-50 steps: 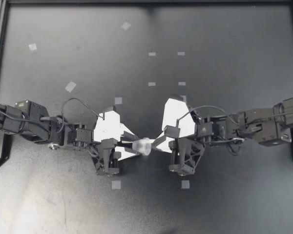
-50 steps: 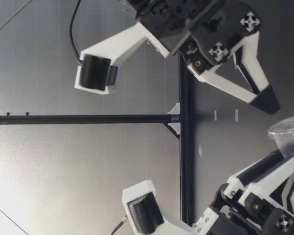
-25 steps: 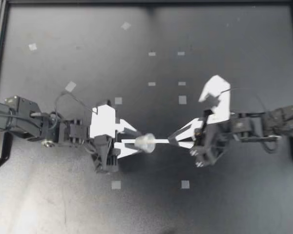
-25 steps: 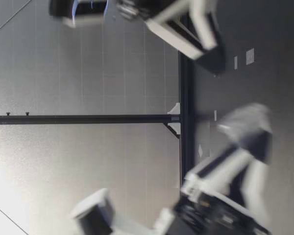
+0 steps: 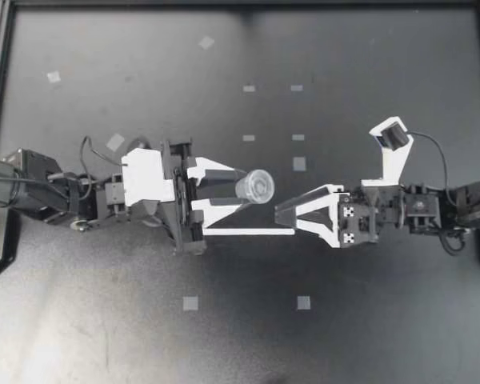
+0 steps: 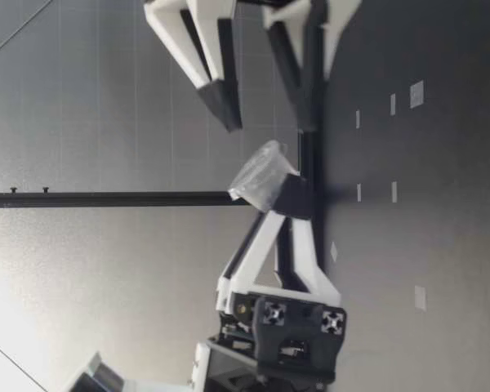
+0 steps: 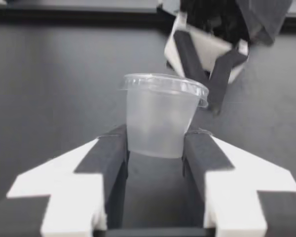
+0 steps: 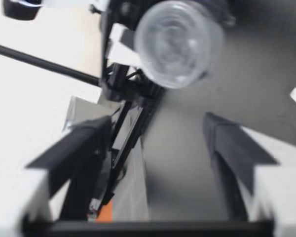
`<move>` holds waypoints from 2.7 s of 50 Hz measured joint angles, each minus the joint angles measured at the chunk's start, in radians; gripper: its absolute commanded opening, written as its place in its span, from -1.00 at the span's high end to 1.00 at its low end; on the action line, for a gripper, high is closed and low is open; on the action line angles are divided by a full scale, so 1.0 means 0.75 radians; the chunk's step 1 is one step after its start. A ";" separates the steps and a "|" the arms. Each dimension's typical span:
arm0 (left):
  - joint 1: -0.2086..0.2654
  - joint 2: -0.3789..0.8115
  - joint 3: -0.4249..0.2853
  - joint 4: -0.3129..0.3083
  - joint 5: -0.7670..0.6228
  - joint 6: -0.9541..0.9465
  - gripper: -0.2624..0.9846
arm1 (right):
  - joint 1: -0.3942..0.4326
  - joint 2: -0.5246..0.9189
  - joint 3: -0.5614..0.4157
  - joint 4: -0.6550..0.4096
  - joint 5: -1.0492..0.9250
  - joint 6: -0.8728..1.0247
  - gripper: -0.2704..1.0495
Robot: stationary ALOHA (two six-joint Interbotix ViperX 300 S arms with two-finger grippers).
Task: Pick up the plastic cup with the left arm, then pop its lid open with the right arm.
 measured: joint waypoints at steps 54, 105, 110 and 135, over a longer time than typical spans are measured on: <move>-0.027 -0.045 0.033 0.006 -0.051 0.004 0.48 | -0.006 -0.219 0.000 0.045 -0.241 -0.115 -0.49; -0.025 -0.055 0.035 0.008 -0.008 -0.110 0.48 | -0.059 -0.489 0.059 -0.002 0.442 -1.411 -0.49; -0.027 -0.057 0.035 0.006 -0.008 -0.110 0.48 | -0.059 -0.489 0.059 -0.002 0.436 -1.411 -0.49; -0.027 -0.057 0.037 0.008 0.006 -0.106 0.48 | -0.059 -0.485 0.059 -0.002 0.432 -1.411 -0.49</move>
